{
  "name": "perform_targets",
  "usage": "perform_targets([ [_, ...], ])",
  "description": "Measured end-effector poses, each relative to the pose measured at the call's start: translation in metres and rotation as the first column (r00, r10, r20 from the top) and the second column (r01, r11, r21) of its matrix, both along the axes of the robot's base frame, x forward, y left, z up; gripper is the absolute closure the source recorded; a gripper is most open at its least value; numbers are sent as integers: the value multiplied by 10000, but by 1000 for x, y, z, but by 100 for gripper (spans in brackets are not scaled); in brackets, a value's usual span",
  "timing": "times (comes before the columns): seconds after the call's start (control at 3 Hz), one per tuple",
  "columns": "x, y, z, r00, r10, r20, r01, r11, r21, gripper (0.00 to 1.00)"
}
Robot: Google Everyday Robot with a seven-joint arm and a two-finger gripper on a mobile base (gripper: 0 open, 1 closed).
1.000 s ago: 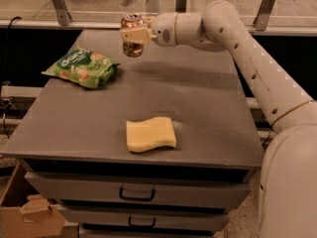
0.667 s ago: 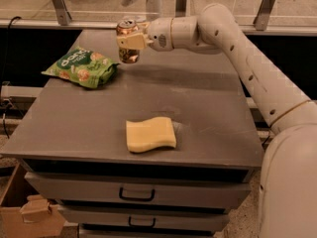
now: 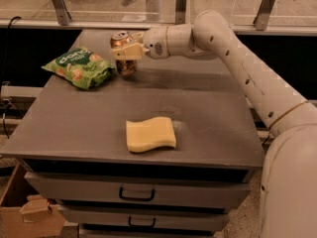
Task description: Move orange can near green rice chip bag
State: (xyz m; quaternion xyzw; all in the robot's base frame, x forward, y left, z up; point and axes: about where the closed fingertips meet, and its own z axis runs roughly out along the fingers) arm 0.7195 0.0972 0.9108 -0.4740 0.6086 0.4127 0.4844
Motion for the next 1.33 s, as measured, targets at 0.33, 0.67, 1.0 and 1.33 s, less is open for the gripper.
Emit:
perform_targets([
  [0.33, -4, 5, -10, 9999, 99, -99, -100, 9999, -104, 6],
  [0.67, -6, 7, -19, 9997, 119, -205, -123, 9998, -185, 0],
  [1.0, -5, 6, -19, 9997, 111, -211, -115, 9997, -192, 0],
  [1.33, 17, -38, -26, 9948, -1013, -54, 1008, 9932, -586, 0],
])
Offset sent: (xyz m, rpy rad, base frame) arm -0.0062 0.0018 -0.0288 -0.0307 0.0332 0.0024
